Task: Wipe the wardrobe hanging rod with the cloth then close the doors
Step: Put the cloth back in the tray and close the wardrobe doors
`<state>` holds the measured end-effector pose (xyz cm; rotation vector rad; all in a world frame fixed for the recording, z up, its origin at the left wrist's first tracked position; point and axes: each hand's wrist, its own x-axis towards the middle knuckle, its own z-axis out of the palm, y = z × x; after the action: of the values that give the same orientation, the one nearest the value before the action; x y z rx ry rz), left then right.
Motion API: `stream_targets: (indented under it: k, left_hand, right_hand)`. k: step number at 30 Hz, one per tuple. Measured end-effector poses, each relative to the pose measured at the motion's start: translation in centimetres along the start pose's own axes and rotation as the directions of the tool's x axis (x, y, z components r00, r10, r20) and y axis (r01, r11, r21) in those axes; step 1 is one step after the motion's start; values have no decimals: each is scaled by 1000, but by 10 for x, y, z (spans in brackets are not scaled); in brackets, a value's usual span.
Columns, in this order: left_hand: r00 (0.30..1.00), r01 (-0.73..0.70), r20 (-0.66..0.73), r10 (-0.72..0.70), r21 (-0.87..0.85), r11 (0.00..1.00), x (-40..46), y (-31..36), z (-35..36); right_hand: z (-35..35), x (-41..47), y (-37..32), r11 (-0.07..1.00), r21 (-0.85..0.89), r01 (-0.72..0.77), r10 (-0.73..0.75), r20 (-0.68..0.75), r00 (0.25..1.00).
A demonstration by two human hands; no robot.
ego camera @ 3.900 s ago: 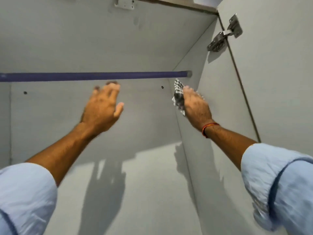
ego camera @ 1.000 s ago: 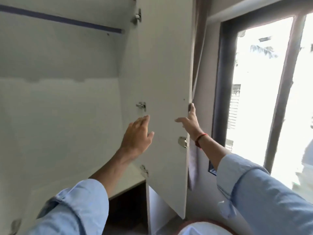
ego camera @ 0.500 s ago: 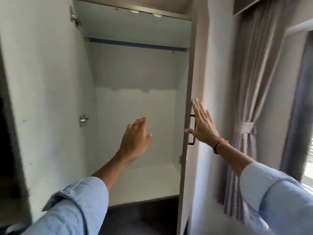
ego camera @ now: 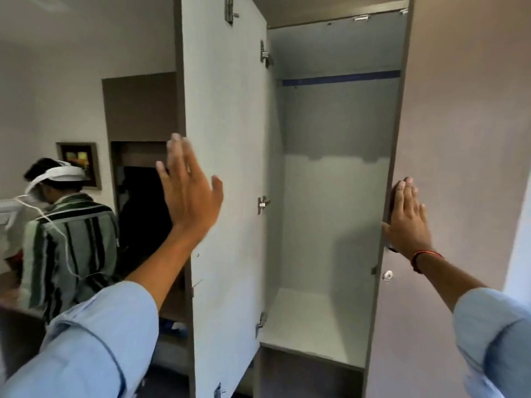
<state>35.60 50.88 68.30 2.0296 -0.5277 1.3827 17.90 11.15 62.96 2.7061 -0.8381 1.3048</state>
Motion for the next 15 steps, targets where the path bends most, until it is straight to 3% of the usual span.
stream_targets:
  k: [1,3,5,8,12,15]
  left_hand:
    - [994,104,43,-100,-121,987,4,-6,0]
    - [945,315,228,-235,-430,846,8,-10,4]
    - [929,370,249,-275,-573,731,8,-6,8]
    - [958,288,202,-205,-626,724,-3,5,13]
    - [965,177,262,10,-679,712,-30,37,28]
    - [947,-26,218,236,-681,732,-42,67,46]
  right_hand:
    - [1,2,3,1000,-13,11,-11,7,1000]
    - [7,8,6,998,-46,37,-36,29,999]
    - [10,13,10,997,-63,45,-42,44,998]
    - [14,22,14,995,-72,64,-57,85,995]
    - [23,35,17,991,-101,90,-77,120,990]
    - [27,44,19,989,-108,104,-87,150,985]
